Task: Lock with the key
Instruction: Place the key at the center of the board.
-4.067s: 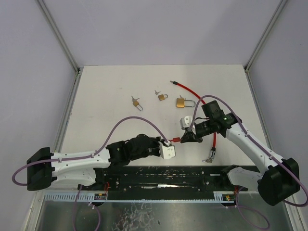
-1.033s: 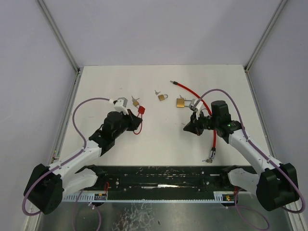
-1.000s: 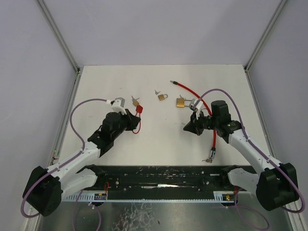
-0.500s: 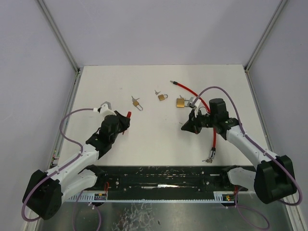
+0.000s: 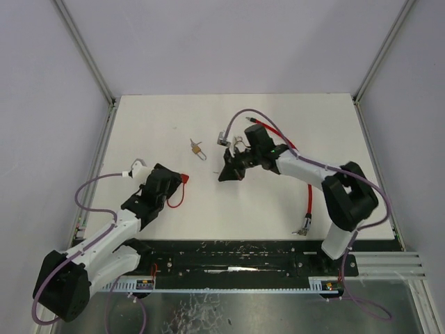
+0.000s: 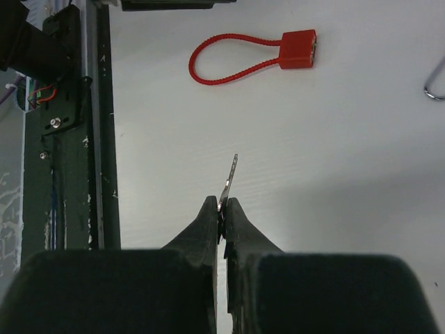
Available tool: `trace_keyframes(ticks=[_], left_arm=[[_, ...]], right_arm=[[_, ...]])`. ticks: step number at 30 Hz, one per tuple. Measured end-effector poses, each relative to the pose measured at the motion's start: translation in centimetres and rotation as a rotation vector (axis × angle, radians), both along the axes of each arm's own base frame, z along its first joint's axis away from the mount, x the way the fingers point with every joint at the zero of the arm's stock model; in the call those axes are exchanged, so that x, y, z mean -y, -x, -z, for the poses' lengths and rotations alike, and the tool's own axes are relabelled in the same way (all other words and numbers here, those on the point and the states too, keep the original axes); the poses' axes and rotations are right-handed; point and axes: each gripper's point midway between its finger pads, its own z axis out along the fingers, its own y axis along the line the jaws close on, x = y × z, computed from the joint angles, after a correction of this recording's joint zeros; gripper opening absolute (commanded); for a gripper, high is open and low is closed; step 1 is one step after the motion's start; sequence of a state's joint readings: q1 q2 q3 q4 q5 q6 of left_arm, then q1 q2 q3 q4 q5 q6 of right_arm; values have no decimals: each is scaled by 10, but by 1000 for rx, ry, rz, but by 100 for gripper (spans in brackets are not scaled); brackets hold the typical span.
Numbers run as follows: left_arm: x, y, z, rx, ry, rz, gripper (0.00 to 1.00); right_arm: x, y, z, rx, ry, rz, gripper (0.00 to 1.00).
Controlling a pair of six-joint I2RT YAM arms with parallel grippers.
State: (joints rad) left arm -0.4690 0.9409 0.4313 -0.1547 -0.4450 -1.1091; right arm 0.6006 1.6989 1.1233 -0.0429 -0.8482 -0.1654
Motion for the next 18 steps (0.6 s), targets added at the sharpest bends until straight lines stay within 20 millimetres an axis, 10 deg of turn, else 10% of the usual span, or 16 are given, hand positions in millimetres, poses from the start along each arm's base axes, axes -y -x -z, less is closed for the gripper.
trace_keyframes(ticks=[6,10,15,18], left_arm=[[-1,5,-33,101,22,33,84],[-1,11,-63,236,29,87,95],[-5,21,-63,305,-11,136,97],[1,22,-68,339,-28,190,97]], right_arm=[[-52,13,49,-55,87,-62,10],[-78,20,74,-101,128,-73,37],[-110,13,65,-111,144,-113,79],[-105,11,40,-64,131,-132,83]])
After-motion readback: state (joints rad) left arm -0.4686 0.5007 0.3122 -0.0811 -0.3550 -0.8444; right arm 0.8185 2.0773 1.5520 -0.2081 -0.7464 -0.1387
